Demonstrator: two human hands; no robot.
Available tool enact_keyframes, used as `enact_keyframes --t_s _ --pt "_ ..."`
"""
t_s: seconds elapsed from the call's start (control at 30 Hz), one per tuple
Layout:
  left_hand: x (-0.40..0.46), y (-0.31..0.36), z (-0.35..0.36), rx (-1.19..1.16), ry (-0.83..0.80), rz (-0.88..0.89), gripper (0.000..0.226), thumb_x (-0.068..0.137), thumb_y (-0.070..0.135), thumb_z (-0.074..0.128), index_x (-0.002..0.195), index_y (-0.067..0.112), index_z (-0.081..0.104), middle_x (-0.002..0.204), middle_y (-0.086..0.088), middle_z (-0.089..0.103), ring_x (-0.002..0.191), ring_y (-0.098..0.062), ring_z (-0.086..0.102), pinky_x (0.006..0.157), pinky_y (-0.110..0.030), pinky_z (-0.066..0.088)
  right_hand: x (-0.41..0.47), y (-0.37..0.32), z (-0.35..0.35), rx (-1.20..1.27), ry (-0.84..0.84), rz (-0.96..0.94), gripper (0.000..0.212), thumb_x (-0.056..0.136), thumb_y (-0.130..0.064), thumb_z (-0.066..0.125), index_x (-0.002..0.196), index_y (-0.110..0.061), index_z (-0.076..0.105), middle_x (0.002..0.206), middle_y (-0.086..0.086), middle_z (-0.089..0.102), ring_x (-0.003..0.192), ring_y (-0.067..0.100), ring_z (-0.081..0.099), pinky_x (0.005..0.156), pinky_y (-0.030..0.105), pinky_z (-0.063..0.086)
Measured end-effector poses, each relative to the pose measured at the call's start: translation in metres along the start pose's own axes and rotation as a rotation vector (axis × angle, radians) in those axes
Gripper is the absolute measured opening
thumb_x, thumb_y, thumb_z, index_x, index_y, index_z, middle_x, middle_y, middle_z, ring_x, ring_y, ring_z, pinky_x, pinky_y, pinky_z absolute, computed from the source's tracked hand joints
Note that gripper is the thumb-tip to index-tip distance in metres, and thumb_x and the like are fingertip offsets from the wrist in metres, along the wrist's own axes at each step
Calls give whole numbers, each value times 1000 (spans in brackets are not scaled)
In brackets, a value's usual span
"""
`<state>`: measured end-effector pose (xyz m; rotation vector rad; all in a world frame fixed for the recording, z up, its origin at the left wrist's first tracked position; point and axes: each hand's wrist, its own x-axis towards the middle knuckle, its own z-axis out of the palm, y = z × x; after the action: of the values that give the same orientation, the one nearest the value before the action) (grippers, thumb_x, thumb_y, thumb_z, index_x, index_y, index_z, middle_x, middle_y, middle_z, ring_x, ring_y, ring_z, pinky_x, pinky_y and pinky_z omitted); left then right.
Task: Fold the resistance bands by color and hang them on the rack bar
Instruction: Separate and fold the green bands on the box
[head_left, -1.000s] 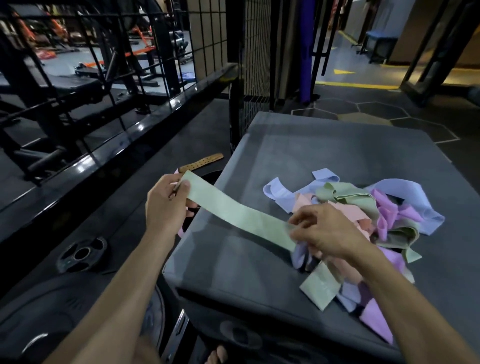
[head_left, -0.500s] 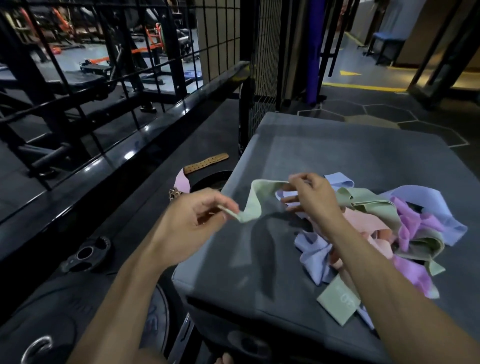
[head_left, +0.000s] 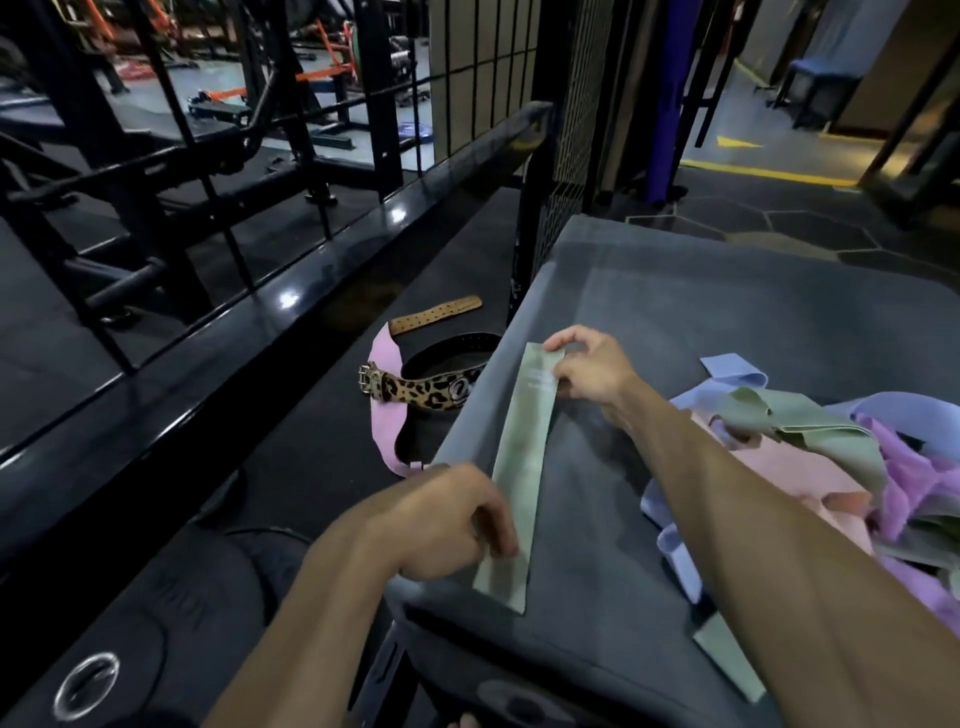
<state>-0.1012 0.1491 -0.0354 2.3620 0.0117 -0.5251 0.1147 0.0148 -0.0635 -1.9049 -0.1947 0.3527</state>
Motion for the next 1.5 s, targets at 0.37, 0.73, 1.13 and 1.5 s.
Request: enact_keyframes --t_s 0.37,0.73,1.13,1.5 --pt "8 -4 7 -97 11 -28 31 86 0 56 93 26 70 83 6 74 61 -12 64 68 -32 59 -16 10 -6 -411 10 -152 36 81 5 52 94 -22 72 63 2 59 46 8 45 45 15 38" --pt "2 13 0 -488 529 194 37 88 -2 64 113 26 63 97 -2 70 78 -13 65 73 -31 50 -91 -13 -16 -428 -273 -192 21 96 -35 61 104 -17 65 97 4 69 78 16 67 72 33 53" --pt "-14 35 -6 -863 806 272 13 101 8 56 107 10 68 82 -5 74 54 -19 56 46 -27 44 -153 -42 -35 -133 -121 -605 13 92 -4 62 95 -13 71 76 9 72 61 22 66 58 24 46" --pt "-7 39 4 -1013 134 319 36 107 25 45 122 -2 63 101 -11 73 98 -26 67 86 -30 54 -138 -109 -69 111 -577 -428 17 69 2 36 71 -1 53 93 16 67 82 23 61 71 24 50"
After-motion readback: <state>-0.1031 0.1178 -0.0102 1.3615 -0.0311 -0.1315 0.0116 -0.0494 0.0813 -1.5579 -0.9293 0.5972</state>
